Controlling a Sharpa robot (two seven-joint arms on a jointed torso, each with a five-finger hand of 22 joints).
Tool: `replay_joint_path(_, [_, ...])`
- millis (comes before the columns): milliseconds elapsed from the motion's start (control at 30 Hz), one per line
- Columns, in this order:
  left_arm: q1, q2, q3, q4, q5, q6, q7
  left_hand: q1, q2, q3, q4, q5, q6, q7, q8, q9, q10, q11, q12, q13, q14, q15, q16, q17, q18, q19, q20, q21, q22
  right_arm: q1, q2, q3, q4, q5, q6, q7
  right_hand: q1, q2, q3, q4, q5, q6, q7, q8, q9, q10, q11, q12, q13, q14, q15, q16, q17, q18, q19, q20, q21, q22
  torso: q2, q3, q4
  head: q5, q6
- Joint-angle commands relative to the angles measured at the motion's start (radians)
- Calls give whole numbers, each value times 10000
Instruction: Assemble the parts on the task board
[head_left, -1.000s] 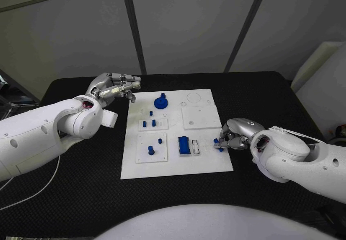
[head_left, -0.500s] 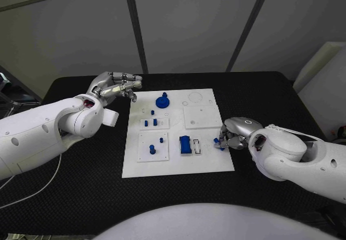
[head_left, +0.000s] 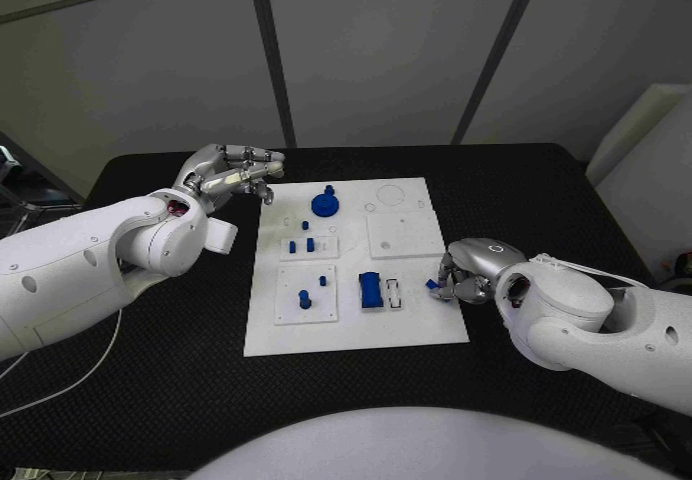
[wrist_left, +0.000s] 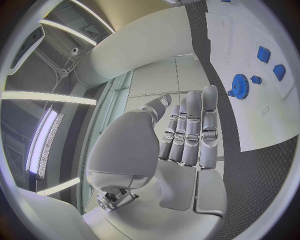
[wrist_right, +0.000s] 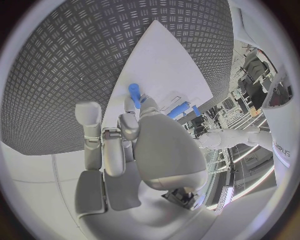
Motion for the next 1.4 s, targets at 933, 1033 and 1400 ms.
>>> replay_joint_path(933, [14,-14,5,105,23,17,-25,76,194,8,32,68,-58,6,78,9,-111,-15,68,14,-84,6,55,-22,-106,40,21,-46,-30,-36,230,-23,599,2450,-2428,-94,-196,-357,1015,624,491,193,-108,174,278,273,-161,270,264,963,-117,172,2203,-144,153,-102,216,290,17,2,14,75,62])
replay_joint_path(1033, [14,-6,5,104,23,23,-29,76,194,8,32,68,-58,6,78,9,-111,-15,68,14,-84,6,55,-22,-106,40,21,-46,-30,-35,372,-23,497,2761,-2303,-42,-240,-381,1048,637,493,188,-104,176,287,269,-158,257,257,963,-116,171,2201,-143,149,-102,209,280,21,1,11,75,68])
replay_joint_path(1400, [14,18,5,94,23,48,-40,76,194,8,32,68,-58,6,78,9,-111,-15,68,14,-84,6,55,-22,-106,40,21,-46,-30,-31,900,-22,46,3406,-1659,86,-410,-438,1148,654,488,166,-87,179,314,265,-144,248,263,962,-106,170,2201,-140,133,-97,190,257,18,2,2,127,60])
